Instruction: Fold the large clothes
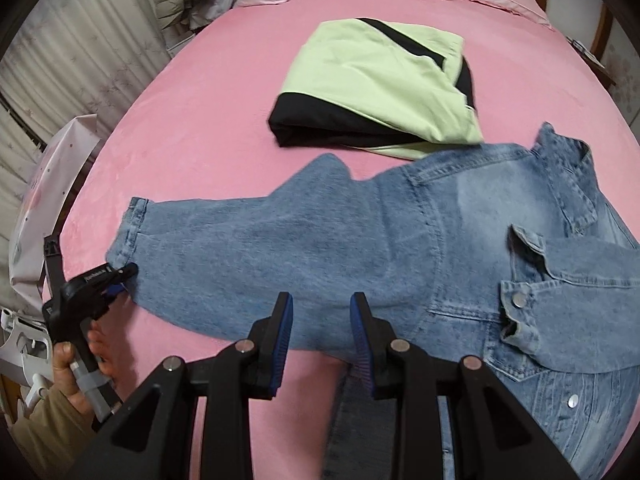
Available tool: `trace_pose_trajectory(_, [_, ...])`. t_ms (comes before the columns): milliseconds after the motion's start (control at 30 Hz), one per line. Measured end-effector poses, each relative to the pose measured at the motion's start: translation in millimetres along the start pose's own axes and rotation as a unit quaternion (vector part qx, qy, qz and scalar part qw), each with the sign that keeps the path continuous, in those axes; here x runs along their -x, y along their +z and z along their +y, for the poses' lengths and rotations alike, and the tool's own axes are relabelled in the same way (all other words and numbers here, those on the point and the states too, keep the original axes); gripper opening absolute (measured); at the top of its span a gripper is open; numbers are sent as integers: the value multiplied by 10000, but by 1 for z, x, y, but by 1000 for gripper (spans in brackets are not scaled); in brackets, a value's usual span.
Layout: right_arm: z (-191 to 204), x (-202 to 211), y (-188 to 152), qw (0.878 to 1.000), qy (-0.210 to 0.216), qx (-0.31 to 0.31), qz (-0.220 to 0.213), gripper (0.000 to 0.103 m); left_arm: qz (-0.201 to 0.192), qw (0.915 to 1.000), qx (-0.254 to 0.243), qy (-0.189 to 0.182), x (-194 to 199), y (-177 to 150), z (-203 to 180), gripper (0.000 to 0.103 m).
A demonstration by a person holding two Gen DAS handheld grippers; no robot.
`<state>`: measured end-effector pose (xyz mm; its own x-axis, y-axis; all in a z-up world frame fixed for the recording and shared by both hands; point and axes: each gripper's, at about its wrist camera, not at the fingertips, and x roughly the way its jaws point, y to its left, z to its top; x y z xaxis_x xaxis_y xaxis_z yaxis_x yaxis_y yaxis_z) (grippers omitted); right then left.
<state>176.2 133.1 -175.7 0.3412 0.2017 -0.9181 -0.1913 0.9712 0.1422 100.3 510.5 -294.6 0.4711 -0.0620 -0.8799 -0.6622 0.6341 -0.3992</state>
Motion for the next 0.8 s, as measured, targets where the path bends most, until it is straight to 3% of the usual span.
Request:
trace_pose_trajectory(100, [-14, 8, -5, 9999, -3, -119, -37, 30, -358, 9988, -325, -105, 36, -2, -34, 17])
trace_pose_trajectory(233, [-39, 24, -14, 9997, -26, -224, -136, 30, -729, 9900, -941, -761, 96, -14, -101, 17])
trace_pose_trajectory(367, [-77, 44, -23, 9986, -96, -411, -311, 30, -917, 9630, -2037, -1509, 151, -56, -198, 17])
trace_pose_trajectory(467, [-119, 60, -34, 9969, -172, -631, -446, 30, -802, 9392, -2718, -1938, 166, -104, -268, 17])
trace_pose_trajectory(567, [-168, 76, -46, 9946, -318, -842, -514, 30, -635, 9192, -3271, -2099, 156, -167, -333, 17])
trace_pose_trajectory(667, [-218, 93, -62, 9920, -486, -1014, -568, 30, -223, 9101, -3548, -2129, 118, -228, -384, 17])
trace_pose_trajectory(800, [-281, 103, -88, 9907, -667, -1061, -534, 30, 286, 9010, -3952, -1764, 55, -308, -429, 17])
